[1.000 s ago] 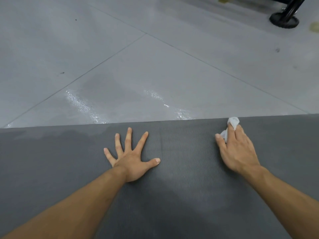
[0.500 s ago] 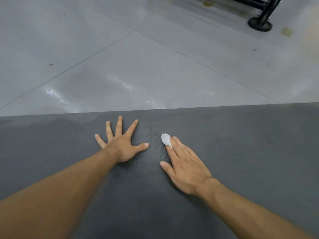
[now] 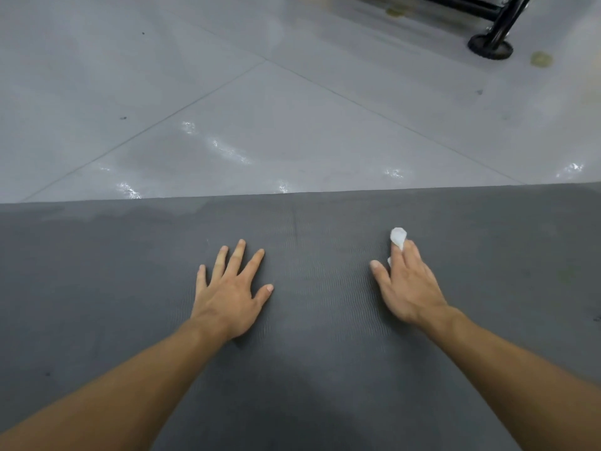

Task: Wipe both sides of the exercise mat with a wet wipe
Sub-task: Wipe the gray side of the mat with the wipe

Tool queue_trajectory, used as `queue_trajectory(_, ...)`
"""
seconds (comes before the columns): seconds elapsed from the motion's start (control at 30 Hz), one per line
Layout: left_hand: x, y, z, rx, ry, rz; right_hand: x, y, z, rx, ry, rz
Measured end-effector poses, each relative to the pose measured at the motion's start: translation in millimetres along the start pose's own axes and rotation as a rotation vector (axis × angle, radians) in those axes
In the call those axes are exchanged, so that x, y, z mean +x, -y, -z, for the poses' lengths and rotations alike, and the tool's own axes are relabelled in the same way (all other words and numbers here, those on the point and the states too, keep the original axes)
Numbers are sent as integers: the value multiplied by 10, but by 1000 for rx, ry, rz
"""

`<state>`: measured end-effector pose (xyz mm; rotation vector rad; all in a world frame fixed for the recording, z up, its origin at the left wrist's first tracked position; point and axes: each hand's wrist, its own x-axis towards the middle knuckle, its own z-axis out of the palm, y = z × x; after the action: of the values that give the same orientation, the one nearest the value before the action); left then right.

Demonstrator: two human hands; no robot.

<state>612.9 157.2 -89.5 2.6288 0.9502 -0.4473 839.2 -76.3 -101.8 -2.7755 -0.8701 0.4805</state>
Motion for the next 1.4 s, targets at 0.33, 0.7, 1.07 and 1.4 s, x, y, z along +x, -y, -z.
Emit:
queue_trajectory(0.33,-424,150,-172,-2,-25,38,-680,737,-352,-179,143,513)
queue_trajectory(0.7,-444,142,-122,-12,12,31,-216,-395,75,-84,-59,-107)
queue_trajectory(1.07,-440,130,-147,-19,17,48,-641,551,-336,-7,54,278)
queue_trajectory(1.4,-513,76,-189,-49,1,72,-783,390,-391,-33,-5,282)
